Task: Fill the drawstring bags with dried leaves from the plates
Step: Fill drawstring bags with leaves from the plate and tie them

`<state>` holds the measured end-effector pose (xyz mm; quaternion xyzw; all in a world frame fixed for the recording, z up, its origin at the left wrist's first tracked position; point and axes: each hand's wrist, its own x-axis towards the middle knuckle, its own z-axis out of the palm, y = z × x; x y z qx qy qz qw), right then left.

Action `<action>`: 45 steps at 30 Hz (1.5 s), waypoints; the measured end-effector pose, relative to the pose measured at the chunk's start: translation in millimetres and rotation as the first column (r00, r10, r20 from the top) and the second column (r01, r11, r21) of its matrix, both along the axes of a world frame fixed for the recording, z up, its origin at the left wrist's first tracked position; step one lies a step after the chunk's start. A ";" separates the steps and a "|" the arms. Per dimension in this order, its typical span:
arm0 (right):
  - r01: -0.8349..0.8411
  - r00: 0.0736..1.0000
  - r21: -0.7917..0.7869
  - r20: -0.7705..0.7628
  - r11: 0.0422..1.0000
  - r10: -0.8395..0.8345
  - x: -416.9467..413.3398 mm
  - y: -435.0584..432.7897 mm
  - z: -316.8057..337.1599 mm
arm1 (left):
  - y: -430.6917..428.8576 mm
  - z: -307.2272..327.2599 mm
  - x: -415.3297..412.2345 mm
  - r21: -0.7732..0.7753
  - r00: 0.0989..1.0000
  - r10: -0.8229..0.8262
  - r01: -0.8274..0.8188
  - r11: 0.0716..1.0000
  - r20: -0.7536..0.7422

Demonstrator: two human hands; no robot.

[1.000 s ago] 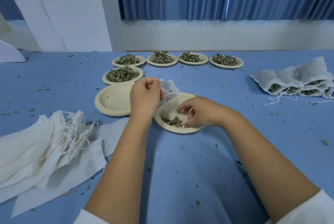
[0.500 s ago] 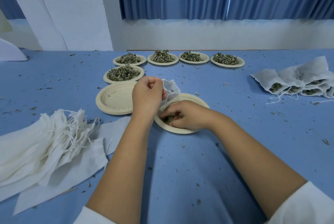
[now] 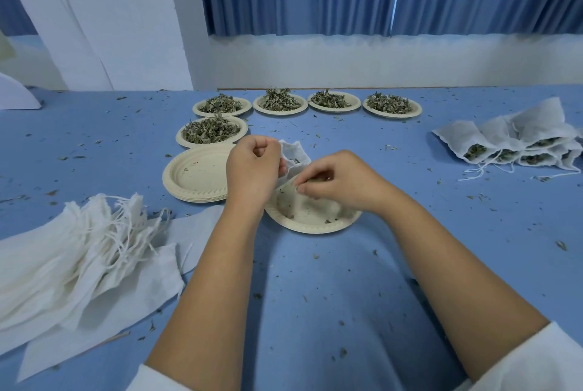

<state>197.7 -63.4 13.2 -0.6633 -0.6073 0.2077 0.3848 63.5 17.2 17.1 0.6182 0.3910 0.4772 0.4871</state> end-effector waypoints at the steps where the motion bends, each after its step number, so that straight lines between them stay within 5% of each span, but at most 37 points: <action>1: 0.028 0.997 0.046 -0.068 0.999 -0.025 3.7 -2.0 5.0 | 0.1 -0.4 0.1 0.007 1.000 -0.002 0.002 1.000 -0.011; 7: 0.259 0.947 0.186 -0.244 0.948 -0.211 1.9 2.1 5.3 | -2.1 -2.9 3.0 0.018 0.992 -0.079 0.081 0.997 -0.102; 13: 0.277 0.924 0.163 -0.317 0.947 -0.215 -8.7 9.9 -3.8 | -6.4 -1.2 2.7 0.029 0.972 -0.177 0.183 0.983 -0.156; 21: 0.151 0.970 0.081 -0.205 0.985 -0.132 -9.5 8.5 -2.9 | -5.4 -0.3 2.1 0.032 0.984 -0.146 0.150 0.988 -0.102; 27: 0.275 0.961 0.240 -0.105 0.931 -0.257 -12.3 9.9 -8.0 | -7.8 0.8 1.5 -0.001 0.974 -0.205 0.205 0.979 -0.094; 31: 0.182 0.978 0.205 0.066 0.962 -0.199 -8.3 10.4 -7.8 | -7.7 0.0 1.7 0.018 0.976 -0.190 0.193 0.981 -0.108; 33: 0.125 0.991 0.174 0.026 0.977 -0.131 -8.2 9.2 -5.9 | -6.1 -1.0 2.0 0.011 0.984 -0.150 0.152 0.988 -0.091; 36: 0.255 0.965 0.231 -0.117 0.939 -0.233 -1.3 9.2 -2.1 | -3.8 -1.7 1.5 0.006 0.998 -0.056 0.056 0.998 -0.043; 39: 0.313 0.939 0.068 0.128 0.947 -0.320 10.2 10.4 -6.4 | -2.3 -1.3 0.8 -0.003 1.000 0.002 -0.002 1.000 -0.008; 42: 0.267 0.893 -0.174 0.414 0.948 -0.175 9.5 13.3 -20.1 | -1.1 -0.7 0.4 -0.015 1.000 0.014 -0.014 1.000 0.004; 45: 0.182 0.866 -0.231 0.498 0.956 -0.045 2.4 17.4 -25.9 | 0.7 -1.0 0.0 -0.014 1.000 0.017 -0.017 1.000 0.008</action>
